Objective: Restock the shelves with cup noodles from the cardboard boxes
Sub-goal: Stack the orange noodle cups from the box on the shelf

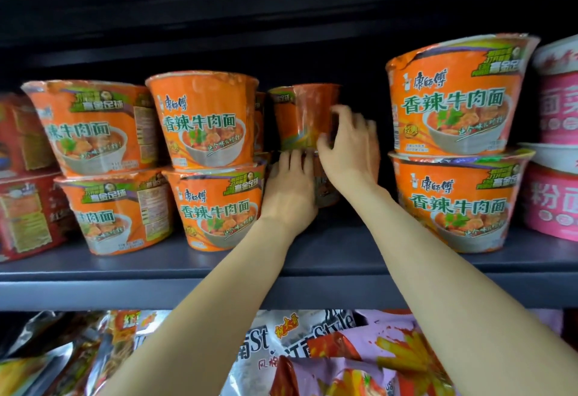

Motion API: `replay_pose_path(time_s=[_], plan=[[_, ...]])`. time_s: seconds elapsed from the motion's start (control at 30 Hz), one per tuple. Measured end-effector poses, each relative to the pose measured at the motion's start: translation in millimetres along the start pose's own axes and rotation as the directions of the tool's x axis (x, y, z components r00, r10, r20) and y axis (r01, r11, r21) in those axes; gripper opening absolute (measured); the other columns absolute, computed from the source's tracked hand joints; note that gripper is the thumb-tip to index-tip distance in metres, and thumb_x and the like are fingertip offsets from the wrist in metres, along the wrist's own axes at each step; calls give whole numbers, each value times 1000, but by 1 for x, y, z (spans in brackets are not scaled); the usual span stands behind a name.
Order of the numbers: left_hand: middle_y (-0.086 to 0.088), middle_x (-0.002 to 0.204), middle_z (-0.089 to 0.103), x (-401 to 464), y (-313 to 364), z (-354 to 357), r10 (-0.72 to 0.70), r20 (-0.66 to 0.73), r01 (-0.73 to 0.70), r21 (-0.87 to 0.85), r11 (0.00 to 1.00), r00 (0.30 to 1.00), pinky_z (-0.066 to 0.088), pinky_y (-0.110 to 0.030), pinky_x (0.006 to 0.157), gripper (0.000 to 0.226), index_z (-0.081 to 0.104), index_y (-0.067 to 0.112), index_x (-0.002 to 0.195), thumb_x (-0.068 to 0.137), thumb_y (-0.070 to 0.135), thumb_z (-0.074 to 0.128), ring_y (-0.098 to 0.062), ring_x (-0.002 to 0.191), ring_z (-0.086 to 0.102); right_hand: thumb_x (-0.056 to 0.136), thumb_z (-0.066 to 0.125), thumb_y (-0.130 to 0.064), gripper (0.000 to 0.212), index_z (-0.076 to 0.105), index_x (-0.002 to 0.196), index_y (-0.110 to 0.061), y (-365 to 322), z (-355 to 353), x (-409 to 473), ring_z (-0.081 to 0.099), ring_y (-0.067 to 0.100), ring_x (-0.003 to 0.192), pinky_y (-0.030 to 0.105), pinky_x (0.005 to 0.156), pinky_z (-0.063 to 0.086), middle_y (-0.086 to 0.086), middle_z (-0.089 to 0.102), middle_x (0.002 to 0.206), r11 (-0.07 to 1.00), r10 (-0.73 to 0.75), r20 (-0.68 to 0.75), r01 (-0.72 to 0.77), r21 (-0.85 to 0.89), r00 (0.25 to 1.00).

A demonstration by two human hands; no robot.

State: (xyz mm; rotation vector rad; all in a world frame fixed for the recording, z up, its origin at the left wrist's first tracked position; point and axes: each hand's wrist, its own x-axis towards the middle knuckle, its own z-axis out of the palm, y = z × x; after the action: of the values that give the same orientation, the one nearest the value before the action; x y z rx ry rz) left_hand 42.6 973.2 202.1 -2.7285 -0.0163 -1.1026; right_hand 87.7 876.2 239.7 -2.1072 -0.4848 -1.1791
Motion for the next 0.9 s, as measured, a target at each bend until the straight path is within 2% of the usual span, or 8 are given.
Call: replay_pose_path(time_s=[0.07, 0.13, 0.27, 0.4, 0.6, 0.73, 0.83, 0.9], plan=[[-16, 145, 25, 1, 0, 0, -16, 7, 16, -5, 1000, 1000, 27, -37, 106, 75, 16, 4, 147, 86, 26, 56, -31, 132, 25, 90, 60, -32, 70, 22, 148, -29, -13, -6, 18, 31, 34, 136, 42, 107, 33, 15, 31, 149, 990, 7, 41, -13, 141, 999], [-16, 144, 27, 3, -1, -1, -20, 9, 21, -3, 1000, 1000, 28, -39, 106, 74, 18, 4, 146, 87, 25, 56, -33, 132, 25, 84, 68, -35, 89, 9, 150, -33, -23, -8, 40, 26, 38, 139, 46, 109, 31, 17, 20, 154, 940, 76, 189, -134, 314, 979], [-16, 143, 28, 4, -2, 0, -18, -7, 18, -34, 999, 1000, 30, -41, 104, 71, 21, 5, 145, 86, 22, 56, -33, 130, 27, 77, 78, -25, 94, 13, 145, -29, -29, -2, 55, 45, 31, 127, 42, 101, 43, 12, 39, 143, 835, 168, 397, -344, 429, 902], [-16, 142, 26, 3, -1, -1, -36, 12, 37, -69, 997, 999, 31, -42, 103, 69, 23, 5, 143, 86, 23, 57, -33, 130, 27, 79, 73, -31, 76, 23, 136, -28, -32, -3, 46, 50, 32, 119, 41, 95, 46, 12, 44, 133, 859, 187, 242, -278, 430, 952], [-24, 134, 38, 3, -3, 2, -59, -129, 23, -270, 963, 990, 40, -46, 95, 63, 39, -4, 131, 75, 13, 63, -40, 117, 43, 80, 69, -39, 83, 19, 145, -27, -35, -12, 20, 38, 29, 126, 42, 100, 37, 13, 35, 138, 985, 60, -66, -48, 168, 996], [-33, 137, 34, 3, -3, 5, -68, -247, -40, -408, 912, 967, 50, -49, 87, 75, 35, -11, 135, 70, 5, 68, -48, 106, 53, 79, 72, -32, 89, 14, 147, -29, -25, 1, 17, 27, 34, 133, 45, 105, 34, 15, 19, 147, 926, 98, 10, -95, 366, 995], [-32, 147, 20, 3, -3, 4, -45, -242, -68, -439, 896, 969, 49, -51, 91, 83, 25, -8, 143, 73, 7, 67, -49, 115, 48, 83, 68, -20, 81, 16, 144, -27, -16, 4, 19, 36, 26, 129, 42, 105, 40, 11, 24, 146, 781, 54, 92, -99, 616, 994], [-28, 153, 11, 3, -4, 5, -35, -223, -69, -439, 896, 974, 43, -50, 100, 87, 17, -3, 147, 76, 10, 66, -46, 129, 37, 87, 62, -18, 73, 15, 143, -29, -11, 5, 19, 42, 21, 126, 43, 104, 42, 7, 31, 144, 725, 31, 131, -112, 680, 991]])
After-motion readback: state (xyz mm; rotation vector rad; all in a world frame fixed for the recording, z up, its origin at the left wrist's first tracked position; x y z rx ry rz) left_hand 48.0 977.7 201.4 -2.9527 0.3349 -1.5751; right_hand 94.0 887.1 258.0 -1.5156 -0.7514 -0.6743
